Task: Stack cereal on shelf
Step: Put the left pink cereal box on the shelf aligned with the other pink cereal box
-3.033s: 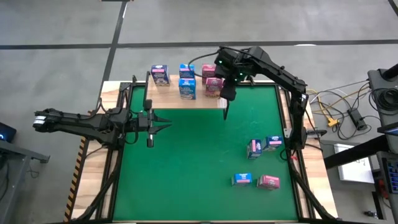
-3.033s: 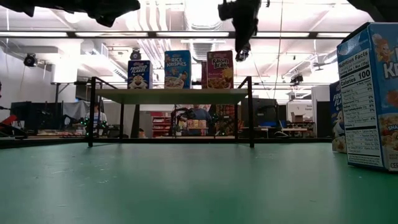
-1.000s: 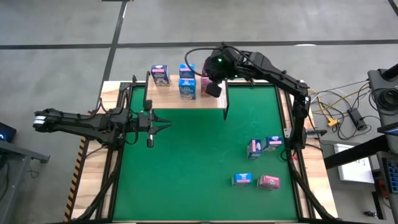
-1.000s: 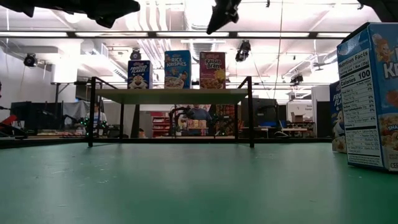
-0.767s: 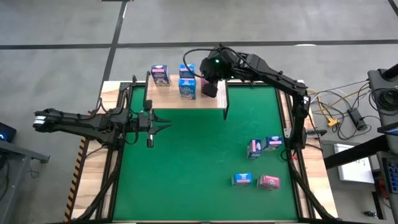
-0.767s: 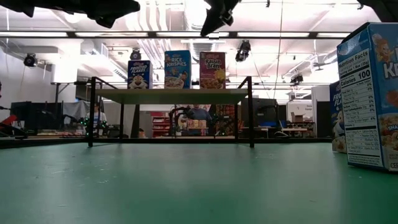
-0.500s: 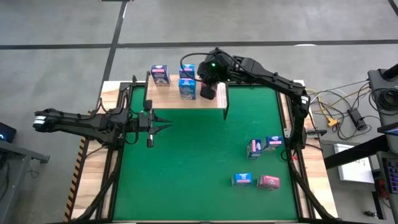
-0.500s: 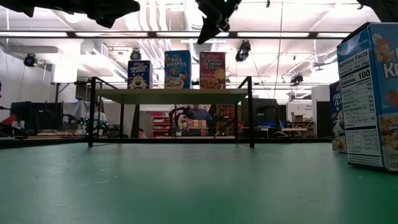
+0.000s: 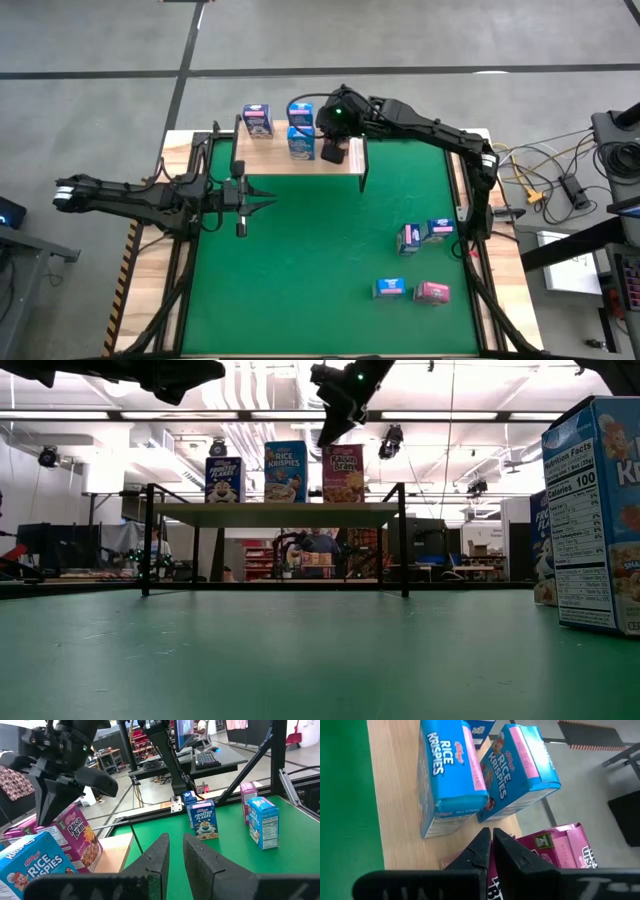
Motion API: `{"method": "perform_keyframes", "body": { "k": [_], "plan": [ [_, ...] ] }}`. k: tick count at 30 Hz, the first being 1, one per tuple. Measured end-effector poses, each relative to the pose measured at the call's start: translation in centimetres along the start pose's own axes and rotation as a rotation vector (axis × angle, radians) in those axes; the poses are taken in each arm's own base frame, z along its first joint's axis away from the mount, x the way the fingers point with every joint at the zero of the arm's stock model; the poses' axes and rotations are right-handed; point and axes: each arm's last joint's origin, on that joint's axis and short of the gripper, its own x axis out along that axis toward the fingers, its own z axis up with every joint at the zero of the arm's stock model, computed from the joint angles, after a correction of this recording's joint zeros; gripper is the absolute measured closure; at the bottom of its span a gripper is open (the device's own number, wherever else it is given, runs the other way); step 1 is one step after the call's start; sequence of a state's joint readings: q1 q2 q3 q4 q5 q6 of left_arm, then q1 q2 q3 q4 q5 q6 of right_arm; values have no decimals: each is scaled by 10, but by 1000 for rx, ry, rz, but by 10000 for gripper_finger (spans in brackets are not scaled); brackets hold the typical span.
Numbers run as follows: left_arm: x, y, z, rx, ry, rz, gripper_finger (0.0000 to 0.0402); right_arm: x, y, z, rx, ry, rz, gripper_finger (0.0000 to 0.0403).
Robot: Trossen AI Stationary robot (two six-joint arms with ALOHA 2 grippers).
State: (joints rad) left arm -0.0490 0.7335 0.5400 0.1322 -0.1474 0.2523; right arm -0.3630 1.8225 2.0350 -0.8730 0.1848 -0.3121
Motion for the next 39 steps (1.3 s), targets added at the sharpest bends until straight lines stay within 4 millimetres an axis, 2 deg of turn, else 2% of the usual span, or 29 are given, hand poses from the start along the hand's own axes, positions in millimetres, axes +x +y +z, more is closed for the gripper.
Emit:
{"method": "perform_keyframes", "body": {
  "k": [14,21,27,33,39],
  "plan": [
    [0,0,0,0,0,0,364,-1,-1,2,-12,-23,-10,390],
    [0,0,0,0,1,0,364,-29,2,16,23,-91,-2,390],
    [0,0,0,0,5,-1,364,-39,22,14,21,-21,98,390],
    [0,0,-1,1,8,-2,364,-28,49,1,8,123,150,390],
    [0,0,-1,1,8,-2,364,-4,66,-17,-50,224,41,390]
  ]
}}
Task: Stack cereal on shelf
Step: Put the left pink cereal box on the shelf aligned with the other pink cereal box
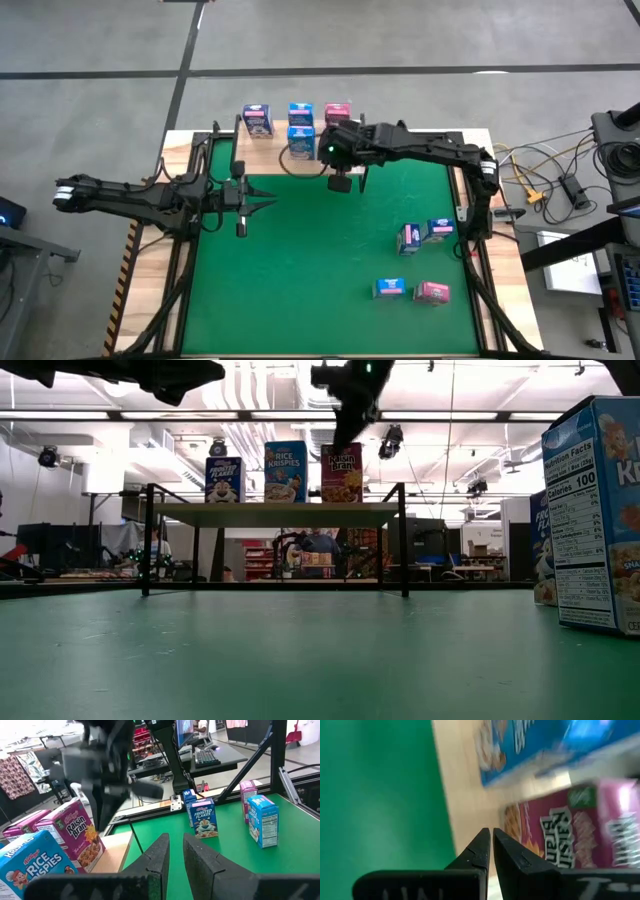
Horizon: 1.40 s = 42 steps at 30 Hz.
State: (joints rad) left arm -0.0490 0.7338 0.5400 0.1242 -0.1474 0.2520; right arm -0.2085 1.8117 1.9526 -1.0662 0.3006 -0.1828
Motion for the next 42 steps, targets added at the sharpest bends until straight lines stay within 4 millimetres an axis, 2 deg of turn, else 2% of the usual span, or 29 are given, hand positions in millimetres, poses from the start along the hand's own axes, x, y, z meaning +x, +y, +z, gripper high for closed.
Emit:
{"method": "perform_keyframes", "body": {
  "k": [5,10,18,34,42],
  "plan": [
    [0,0,0,0,0,0,364,24,8,-10,-59,56,-140,390],
    [0,0,0,0,0,0,364,35,10,-14,-76,58,-190,390],
    [0,0,0,0,1,0,364,41,10,-15,-91,57,-245,390],
    [0,0,0,0,1,0,364,45,-2,-14,-104,37,-267,390],
    [0,0,0,0,2,0,364,45,-1,-14,-159,50,-260,390]
  ]
}}
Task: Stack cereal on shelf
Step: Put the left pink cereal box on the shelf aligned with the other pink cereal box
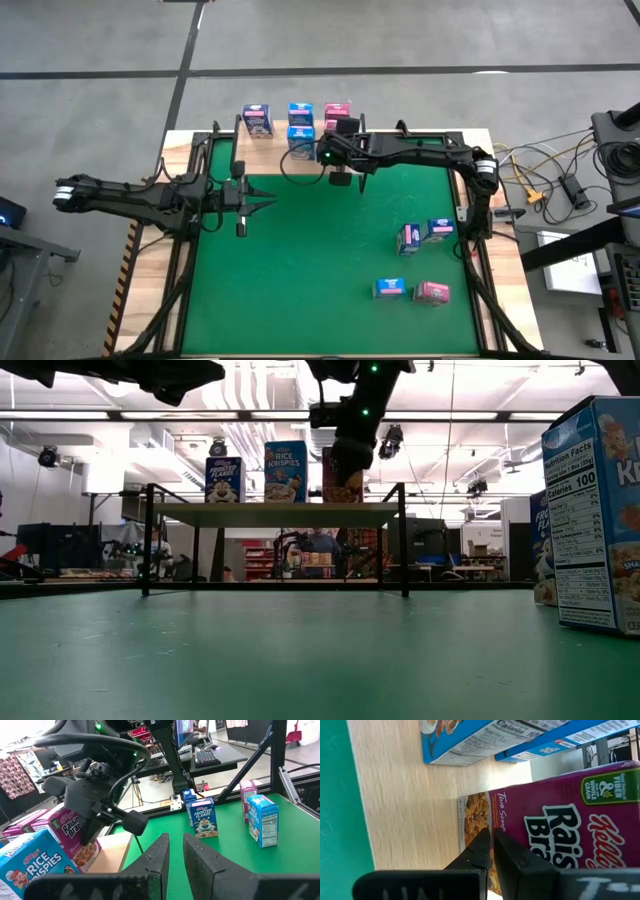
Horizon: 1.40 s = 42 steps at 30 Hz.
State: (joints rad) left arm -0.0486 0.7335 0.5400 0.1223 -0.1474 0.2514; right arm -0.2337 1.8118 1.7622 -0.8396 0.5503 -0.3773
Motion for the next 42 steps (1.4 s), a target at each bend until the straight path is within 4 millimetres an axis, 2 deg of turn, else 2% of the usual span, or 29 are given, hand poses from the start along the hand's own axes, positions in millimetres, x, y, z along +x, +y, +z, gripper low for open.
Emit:
{"method": "perform_keyframes", "body": {
  "k": [7,13,18,22,26,32,36,42],
  "plan": [
    [0,0,0,0,1,0,364,-6,0,-3,-10,16,9,390],
    [0,0,-1,1,8,-2,364,-36,-2,-6,11,-16,21,390],
    [0,0,-1,1,8,-2,364,-65,-16,-16,100,-48,15,390],
    [0,0,-1,1,8,-2,364,-76,-35,-25,170,-65,-4,390],
    [0,0,-1,1,7,-2,364,-73,-53,-32,204,-61,-36,390],
    [0,0,-1,1,7,-2,364,-55,-70,-38,243,-68,28,390],
    [0,0,-1,1,7,-2,364,-44,-72,-34,226,-87,29,390],
    [0,0,-1,1,7,-2,364,-40,-71,-32,209,-97,23,390]
  ]
}}
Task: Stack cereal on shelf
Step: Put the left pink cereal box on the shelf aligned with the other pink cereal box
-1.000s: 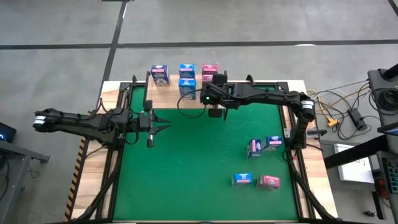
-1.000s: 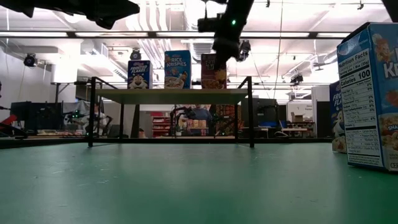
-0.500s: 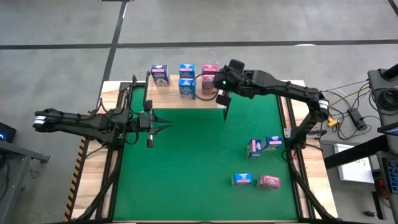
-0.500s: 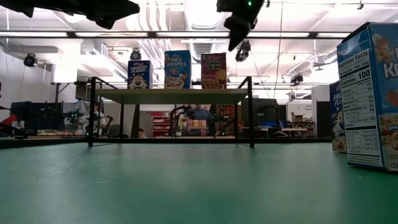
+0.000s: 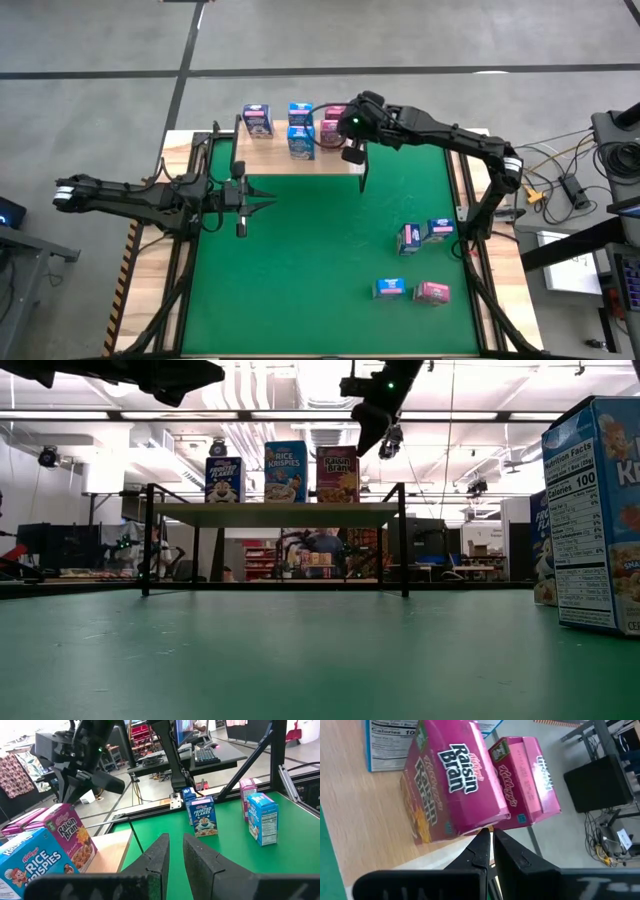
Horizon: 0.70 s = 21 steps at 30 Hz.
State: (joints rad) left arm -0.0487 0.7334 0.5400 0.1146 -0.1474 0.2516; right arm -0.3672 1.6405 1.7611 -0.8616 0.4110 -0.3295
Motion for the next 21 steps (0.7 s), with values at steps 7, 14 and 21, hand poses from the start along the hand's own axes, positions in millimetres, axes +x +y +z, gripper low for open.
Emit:
{"method": "perform_keyframes", "body": {
  "k": [7,14,21],
  "plan": [
    [0,0,0,0,0,-1,364,-14,-7,1,19,-37,-49,390],
    [0,0,0,0,-1,0,364,-32,-19,19,110,-226,-34,390],
    [0,0,0,0,-1,0,364,-16,-11,32,115,-388,117,390]
  ]
}}
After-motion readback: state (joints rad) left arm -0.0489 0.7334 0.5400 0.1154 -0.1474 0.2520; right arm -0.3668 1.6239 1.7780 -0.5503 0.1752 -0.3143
